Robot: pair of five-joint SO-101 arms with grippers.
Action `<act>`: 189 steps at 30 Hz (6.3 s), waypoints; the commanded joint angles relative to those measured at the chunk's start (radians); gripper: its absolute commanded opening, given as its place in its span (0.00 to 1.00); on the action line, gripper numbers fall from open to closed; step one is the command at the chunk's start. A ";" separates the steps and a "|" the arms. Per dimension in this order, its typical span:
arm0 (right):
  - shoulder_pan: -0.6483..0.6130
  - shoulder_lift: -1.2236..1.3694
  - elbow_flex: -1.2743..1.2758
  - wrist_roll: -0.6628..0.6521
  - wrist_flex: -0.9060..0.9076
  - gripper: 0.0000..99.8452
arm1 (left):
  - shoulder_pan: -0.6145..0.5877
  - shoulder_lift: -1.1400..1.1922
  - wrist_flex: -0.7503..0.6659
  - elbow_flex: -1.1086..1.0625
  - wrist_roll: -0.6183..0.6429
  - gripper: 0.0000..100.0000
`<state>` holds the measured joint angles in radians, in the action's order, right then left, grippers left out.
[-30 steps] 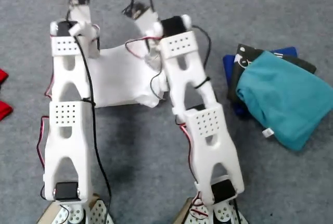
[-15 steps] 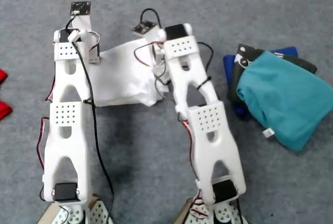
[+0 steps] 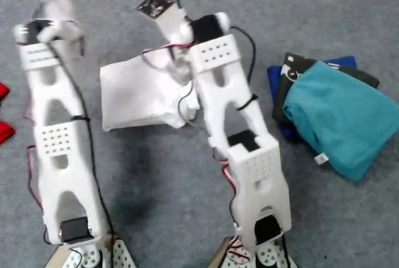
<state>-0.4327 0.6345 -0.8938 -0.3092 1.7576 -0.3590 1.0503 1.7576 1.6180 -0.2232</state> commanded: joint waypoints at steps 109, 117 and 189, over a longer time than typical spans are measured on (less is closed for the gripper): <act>0.641 -0.622 0.363 0.391 -0.006 0.27 | -0.222 -0.591 0.006 -0.869 -0.178 0.03; 0.641 -0.524 0.288 0.431 0.000 0.27 | 0.309 -1.186 -0.049 -1.391 -0.095 0.03; 0.190 -0.639 0.992 0.061 -0.066 0.21 | 0.329 -0.117 0.005 -0.456 0.224 0.25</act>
<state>-0.2624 0.0698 0.1588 -0.2033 1.5919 -0.1013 1.0856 1.7530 1.2375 0.0100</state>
